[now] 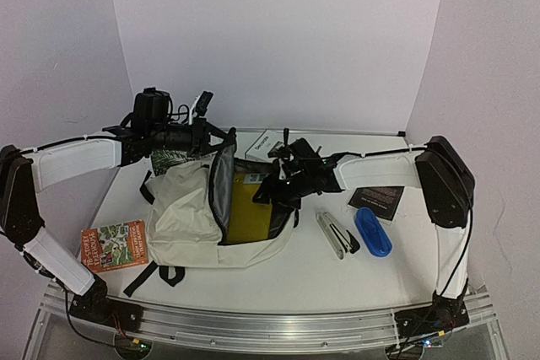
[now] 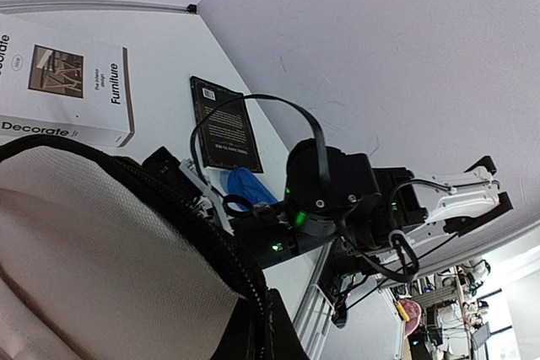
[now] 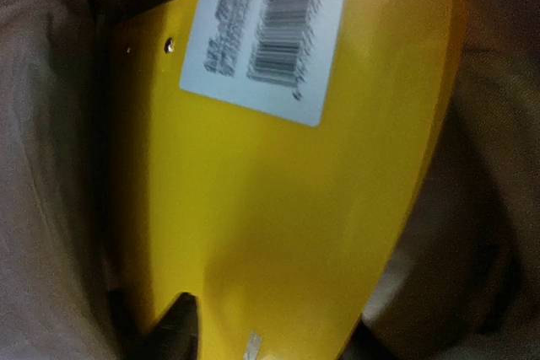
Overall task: Pack the student bag
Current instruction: Place the files in the student bag, then adjust the student bag at the center of the board.
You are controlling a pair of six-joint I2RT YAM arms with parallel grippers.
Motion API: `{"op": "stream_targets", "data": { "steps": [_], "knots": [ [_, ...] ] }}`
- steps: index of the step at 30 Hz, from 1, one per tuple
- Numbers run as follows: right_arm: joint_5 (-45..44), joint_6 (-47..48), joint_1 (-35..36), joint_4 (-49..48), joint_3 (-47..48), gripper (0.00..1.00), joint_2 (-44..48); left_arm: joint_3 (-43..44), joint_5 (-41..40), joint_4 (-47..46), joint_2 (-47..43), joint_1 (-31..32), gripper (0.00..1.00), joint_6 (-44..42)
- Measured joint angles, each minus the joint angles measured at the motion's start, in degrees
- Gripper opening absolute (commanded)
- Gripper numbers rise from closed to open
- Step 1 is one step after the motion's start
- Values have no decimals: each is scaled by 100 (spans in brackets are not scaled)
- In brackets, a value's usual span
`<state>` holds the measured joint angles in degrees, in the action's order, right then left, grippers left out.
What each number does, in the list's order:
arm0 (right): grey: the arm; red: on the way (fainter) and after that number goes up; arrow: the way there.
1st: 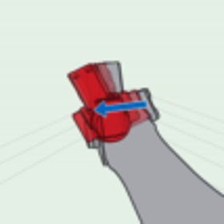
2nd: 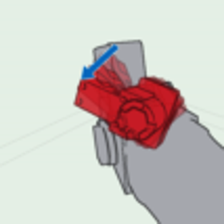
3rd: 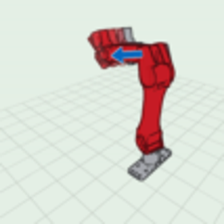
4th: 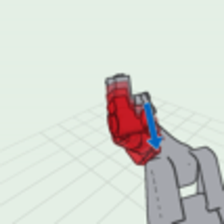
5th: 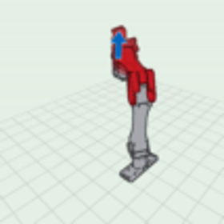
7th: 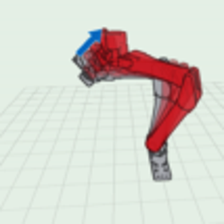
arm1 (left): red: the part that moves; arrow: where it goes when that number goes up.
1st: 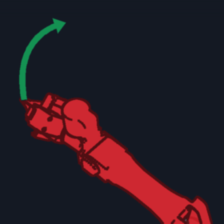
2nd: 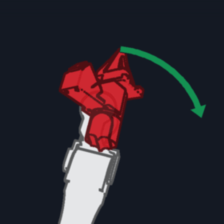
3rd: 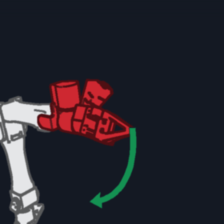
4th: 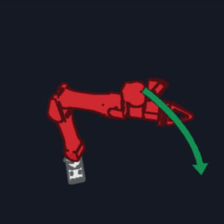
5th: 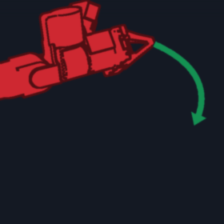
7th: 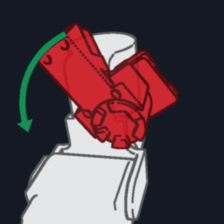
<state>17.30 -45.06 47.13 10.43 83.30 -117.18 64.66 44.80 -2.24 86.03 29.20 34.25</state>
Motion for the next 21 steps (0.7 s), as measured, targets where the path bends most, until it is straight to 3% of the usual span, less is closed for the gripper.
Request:
{"op": "stream_targets", "data": {
  "steps": [9, 15, 21],
  "knots": [
    [-894, 606, 0, 940, 97, 72, 1257, 0, -391, 324, -211, 2, 0, -145],
    [-1185, 627, 0, 1115, -182, 62, 1772, 0, -512, 328, -277, -16, 0, -143],
    [-990, 557, 18, 1221, -710, 62, 1544, 0, -569, 332, -282, -27, 0, -143]
  ]
}}
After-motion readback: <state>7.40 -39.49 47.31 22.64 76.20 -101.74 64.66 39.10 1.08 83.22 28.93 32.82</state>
